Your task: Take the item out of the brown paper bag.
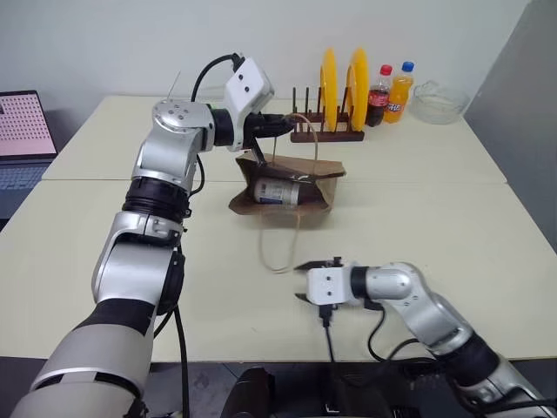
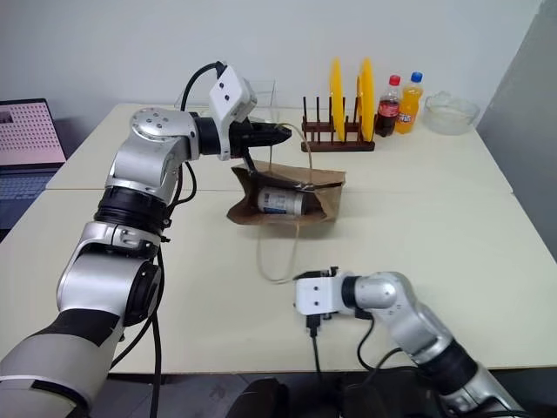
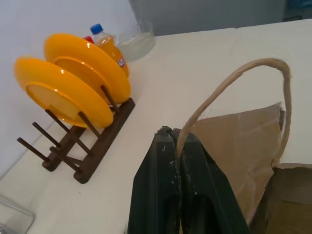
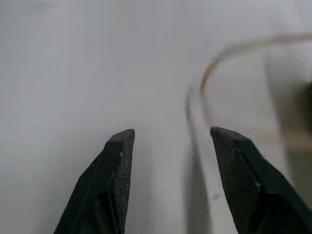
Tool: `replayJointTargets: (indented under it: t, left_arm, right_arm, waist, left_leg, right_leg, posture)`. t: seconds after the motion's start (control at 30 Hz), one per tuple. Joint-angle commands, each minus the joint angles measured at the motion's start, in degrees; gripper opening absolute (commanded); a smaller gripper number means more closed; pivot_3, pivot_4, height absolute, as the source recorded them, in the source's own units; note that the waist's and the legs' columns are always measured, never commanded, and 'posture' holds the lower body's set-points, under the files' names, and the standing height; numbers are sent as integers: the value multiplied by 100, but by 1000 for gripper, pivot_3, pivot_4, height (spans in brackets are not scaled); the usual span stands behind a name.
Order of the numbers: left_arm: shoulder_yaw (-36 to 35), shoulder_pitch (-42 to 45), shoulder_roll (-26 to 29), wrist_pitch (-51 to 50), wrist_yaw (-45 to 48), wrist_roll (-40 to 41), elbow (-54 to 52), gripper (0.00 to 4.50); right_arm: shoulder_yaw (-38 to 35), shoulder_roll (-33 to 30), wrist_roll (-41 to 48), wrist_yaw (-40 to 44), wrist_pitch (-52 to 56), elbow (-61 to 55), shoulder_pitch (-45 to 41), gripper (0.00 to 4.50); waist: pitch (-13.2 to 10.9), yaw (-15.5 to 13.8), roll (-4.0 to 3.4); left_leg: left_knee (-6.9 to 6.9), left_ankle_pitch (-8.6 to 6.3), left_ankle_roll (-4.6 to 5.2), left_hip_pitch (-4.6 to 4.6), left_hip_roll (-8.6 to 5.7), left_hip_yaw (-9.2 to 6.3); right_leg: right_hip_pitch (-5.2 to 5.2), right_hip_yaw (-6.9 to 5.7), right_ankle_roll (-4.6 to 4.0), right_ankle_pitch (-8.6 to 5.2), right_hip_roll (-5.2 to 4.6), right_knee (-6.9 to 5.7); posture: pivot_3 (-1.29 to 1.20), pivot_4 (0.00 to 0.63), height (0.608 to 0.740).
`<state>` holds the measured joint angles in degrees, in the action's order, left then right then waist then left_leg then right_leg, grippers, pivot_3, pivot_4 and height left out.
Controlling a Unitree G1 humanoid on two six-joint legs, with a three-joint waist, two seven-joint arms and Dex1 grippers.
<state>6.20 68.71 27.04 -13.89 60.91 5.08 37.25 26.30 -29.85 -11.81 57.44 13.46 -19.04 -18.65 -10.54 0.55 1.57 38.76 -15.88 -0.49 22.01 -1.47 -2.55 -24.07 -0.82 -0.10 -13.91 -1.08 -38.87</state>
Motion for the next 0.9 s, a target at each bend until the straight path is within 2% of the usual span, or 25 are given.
replayJointTargets:
  t: [0.03,0.13,0.23,0.4,0.57,0.77,0.9]
  left_arm:
    - [-234,29,89,-397,35,265,-522,0]
    - [-348,23,122,-789,67,471,-733,0]
    - [-500,63,150,-1228,130,734,-901,0]
    - [-834,187,153,-2029,91,1285,-1116,0]
    - [-1097,269,180,-2599,-1,1680,-1304,0]
    - [-1132,130,296,-2803,-29,1873,-1567,0]
    - [-1100,-16,331,-2849,1,1971,-1777,0]
  right_arm:
    - [-843,-281,1212,520,1024,-1209,-29,2470]
    - [-1417,-273,2043,463,1976,-1682,-271,2470]
    - [-1585,259,2317,-133,2507,-1507,-961,2470]
    - [-869,947,1631,-1037,2270,-468,-1955,2470]
    - [-209,1344,986,-1458,1715,813,-2676,2470]
    - [103,1601,477,-1733,1206,2055,-3108,4432]
    - [369,1676,63,-1784,665,2971,-3414,4475]
  waist:
    - [-2,-4,1]
    - [-3,0,3]
    - [-3,65,2]
    - [-3,104,1]
    - [-4,113,1]
    - [-4,104,1]
    - [-4,121,1]
  left_leg:
    - [0,0,0,1,0,-1]
    - [1,0,0,0,2,-9]
    - [1,0,0,-3,5,-9]
    - [0,1,-1,-5,6,-14]
    - [0,2,-3,6,4,-8]
    - [0,10,-18,16,-1,-8]
    - [0,10,-18,16,-2,-8]
  right_leg:
    - [-1,0,0,0,0,0]
    - [1,-7,0,0,0,-1]
    - [0,-6,0,0,2,-6]
    - [-2,-9,-1,0,2,-11]
    - [-14,-4,-29,17,1,-10]
    - [-17,-3,-32,18,-5,-4]
    - [-19,-1,-32,19,-5,-7]
  posture:
    - [0,150,740]
    - [0,150,740]
    - [0,150,740]
    - [0,150,740]
    - [0,150,740]
    - [0,150,740]
    - [0,150,740]
